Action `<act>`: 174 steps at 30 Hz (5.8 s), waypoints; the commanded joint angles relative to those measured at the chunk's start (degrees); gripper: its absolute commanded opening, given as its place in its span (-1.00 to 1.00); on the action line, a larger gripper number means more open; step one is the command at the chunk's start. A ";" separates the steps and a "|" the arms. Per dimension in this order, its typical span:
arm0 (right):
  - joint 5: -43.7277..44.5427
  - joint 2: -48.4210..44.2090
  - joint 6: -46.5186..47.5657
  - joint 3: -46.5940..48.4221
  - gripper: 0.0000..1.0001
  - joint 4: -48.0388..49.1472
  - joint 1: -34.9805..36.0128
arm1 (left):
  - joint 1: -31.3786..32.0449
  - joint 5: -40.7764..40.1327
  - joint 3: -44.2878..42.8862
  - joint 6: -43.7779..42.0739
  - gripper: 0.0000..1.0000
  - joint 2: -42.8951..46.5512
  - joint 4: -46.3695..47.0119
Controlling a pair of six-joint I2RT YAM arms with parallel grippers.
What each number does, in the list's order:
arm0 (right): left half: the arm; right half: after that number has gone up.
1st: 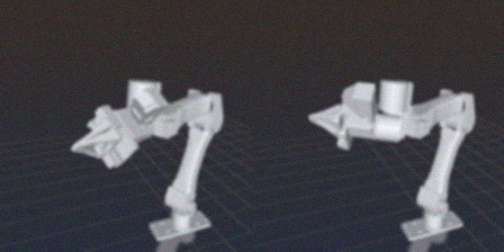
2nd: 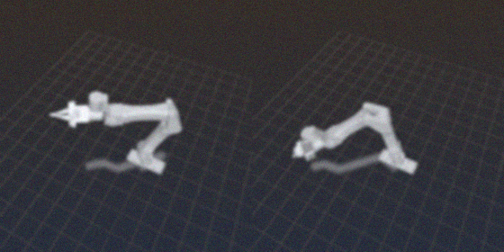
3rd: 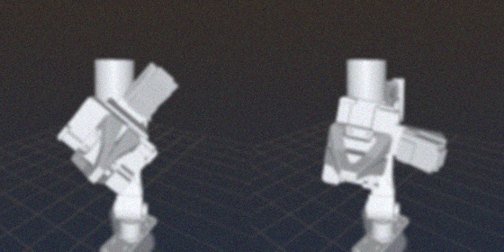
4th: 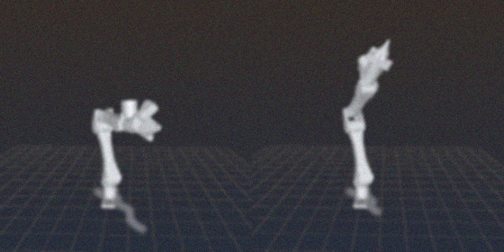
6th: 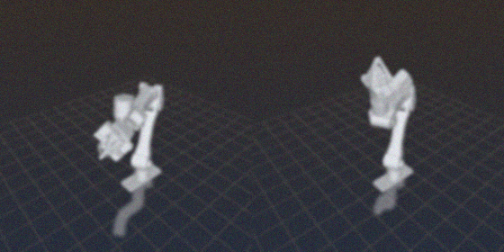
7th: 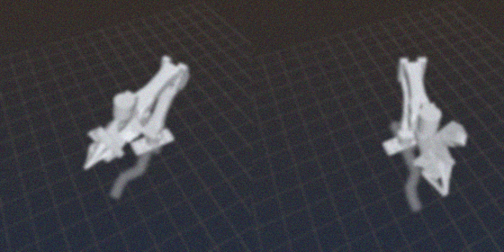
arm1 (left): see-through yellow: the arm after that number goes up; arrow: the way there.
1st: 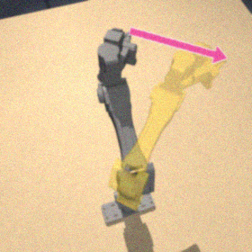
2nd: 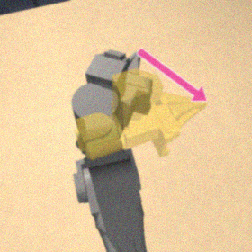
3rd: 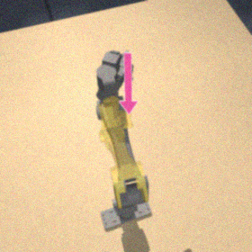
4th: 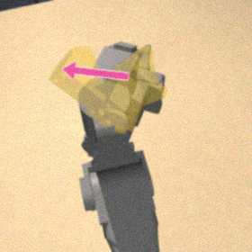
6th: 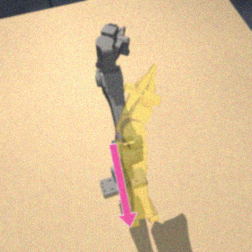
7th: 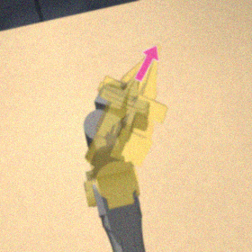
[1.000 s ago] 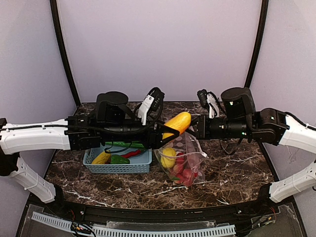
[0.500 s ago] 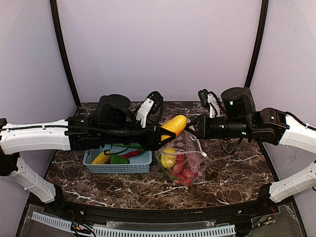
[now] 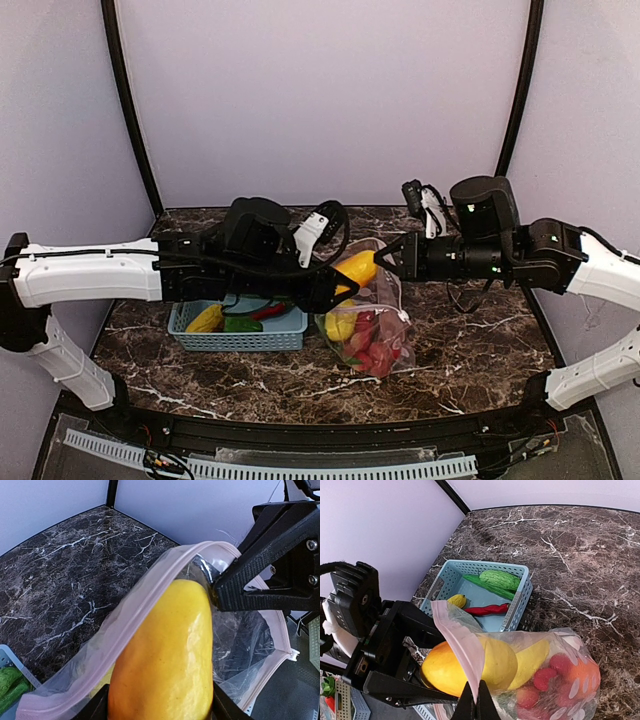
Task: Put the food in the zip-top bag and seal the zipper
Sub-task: Place the fake fruit in the zipper food storage bag, then pick up the fake fruit from the bin.
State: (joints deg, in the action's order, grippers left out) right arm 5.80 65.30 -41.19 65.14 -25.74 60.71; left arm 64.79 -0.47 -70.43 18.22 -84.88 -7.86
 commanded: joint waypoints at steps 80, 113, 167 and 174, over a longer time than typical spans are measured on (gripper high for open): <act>0.21 -2.96 0.30 -0.59 -1.00 2.45 -0.86 | -39.51 -0.34 21.28 -11.29 0.16 4.06 -25.97; 0.00 -2.85 -0.16 -1.07 -1.00 2.54 -0.99 | -40.80 1.17 19.70 -12.50 0.00 -3.54 -26.99; -1.31 -0.06 0.03 0.60 -1.00 3.33 -1.05 | -12.87 12.12 4.34 7.13 -0.19 22.60 -7.67; -1.83 0.07 -0.14 0.86 -1.00 3.52 -1.06 | -7.07 10.22 1.84 5.99 -0.21 16.58 2.92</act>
State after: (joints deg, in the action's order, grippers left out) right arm 4.29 65.21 -41.19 64.38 -25.08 59.94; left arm 55.79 11.31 -66.48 24.43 -66.30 -13.76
